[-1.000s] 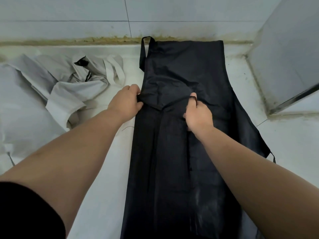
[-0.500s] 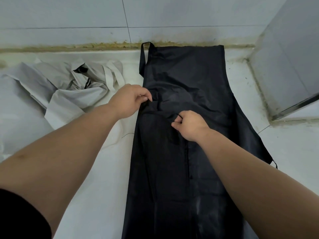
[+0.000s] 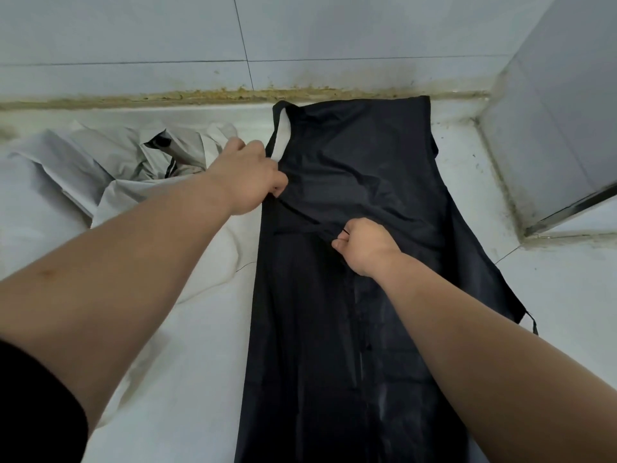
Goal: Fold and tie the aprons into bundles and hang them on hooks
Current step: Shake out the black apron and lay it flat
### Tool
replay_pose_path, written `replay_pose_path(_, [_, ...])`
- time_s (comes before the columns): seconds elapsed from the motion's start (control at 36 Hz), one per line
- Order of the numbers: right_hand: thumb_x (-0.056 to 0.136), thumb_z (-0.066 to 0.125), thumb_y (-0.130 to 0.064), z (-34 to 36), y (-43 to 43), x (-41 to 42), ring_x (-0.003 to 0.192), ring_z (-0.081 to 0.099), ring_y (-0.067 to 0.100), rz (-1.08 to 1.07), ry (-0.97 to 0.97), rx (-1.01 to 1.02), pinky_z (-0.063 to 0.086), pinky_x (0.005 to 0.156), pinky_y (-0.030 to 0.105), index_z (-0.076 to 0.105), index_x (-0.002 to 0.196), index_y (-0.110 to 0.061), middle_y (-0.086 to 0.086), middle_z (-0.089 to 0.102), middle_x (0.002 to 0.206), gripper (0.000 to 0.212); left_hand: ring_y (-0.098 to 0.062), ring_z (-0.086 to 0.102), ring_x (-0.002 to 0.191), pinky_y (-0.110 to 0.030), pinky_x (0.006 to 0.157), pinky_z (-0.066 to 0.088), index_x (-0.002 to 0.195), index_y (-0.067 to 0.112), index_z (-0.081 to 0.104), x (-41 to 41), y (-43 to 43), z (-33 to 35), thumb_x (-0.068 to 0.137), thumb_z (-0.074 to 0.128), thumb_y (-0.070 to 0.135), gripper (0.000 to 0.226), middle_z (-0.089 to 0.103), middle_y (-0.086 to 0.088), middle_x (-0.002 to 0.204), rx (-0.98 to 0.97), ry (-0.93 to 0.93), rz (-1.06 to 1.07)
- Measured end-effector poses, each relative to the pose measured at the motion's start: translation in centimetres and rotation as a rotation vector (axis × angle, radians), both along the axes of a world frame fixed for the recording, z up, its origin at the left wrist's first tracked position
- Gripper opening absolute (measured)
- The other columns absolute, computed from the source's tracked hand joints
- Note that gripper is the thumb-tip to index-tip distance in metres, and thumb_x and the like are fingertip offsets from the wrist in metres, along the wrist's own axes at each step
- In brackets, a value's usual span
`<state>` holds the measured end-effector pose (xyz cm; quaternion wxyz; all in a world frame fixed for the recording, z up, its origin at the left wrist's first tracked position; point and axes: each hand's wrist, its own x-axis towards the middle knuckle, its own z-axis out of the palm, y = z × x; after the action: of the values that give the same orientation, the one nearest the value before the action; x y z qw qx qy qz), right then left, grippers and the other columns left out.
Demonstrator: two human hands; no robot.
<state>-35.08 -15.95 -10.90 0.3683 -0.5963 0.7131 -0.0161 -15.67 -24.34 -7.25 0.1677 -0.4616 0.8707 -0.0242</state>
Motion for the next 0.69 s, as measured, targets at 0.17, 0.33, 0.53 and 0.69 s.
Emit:
replay_pose_path(0.17, [0.099, 0.047, -0.027, 0.0, 0.5, -0.2, 0.087, 0.054, 0.021, -0.029, -0.019, -0.038, 0.038, 0.072, 0.025, 0.055, 0.084, -0.009, 0.005, 0.058, 0.089, 0.025, -0.032, 0.034, 0.127, -0.043, 0.102, 0.029, 0.138, 0.026, 0.045, 0.2, 2.9, -1.9, 0.095, 0.046, 0.013, 0.045, 0.038, -0.004, 0.143, -0.070, 0.175, 0.213])
replay_pose_path(0.33, [0.100, 0.041, -0.032, 0.5, 0.4, -1.1, 0.072, 0.054, 0.019, -0.382, -0.384, -0.036, 0.051, 0.056, 0.031, 0.057, 0.095, -0.011, 0.008, 0.059, 0.091, 0.027, -0.028, 0.049, 0.117, -0.037, 0.101, 0.040, 0.129, 0.015, 0.058, -0.5, 6.5, -3.5, 0.094, 0.053, 0.020, 0.035, 0.053, -0.010, 0.126, 0.123, 0.636, 0.339])
replay_pose_path(0.53, [0.097, 0.047, -0.027, 2.6, 1.2, -2.7, 0.054, 0.042, 0.011, -0.637, -0.677, -0.075, 0.038, 0.044, 0.021, 0.050, 0.077, -0.019, 0.000, 0.054, 0.074, 0.022, -0.023, 0.048, 0.121, -0.035, 0.101, 0.038, 0.123, 0.020, 0.061, -2.3, 8.9, -3.4, 0.098, 0.032, 0.053, 0.050, 0.052, -0.004, 0.128, 0.342, 0.577, 0.475])
replay_pose_path(0.69, [0.091, 0.049, -0.002, 4.8, 2.8, -2.6, 0.115, 0.050, 0.013, -0.279, -0.786, 0.057, 0.051, 0.089, 0.030, 0.053, 0.132, -0.016, -0.003, 0.054, 0.128, 0.044, -0.009, 0.049, 0.115, -0.030, 0.101, 0.040, 0.149, 0.032, 0.024, -4.1, 10.6, -1.5, 0.080, 0.067, 0.048, 0.083, 0.047, 0.011, 0.131, 0.480, 1.008, 0.577])
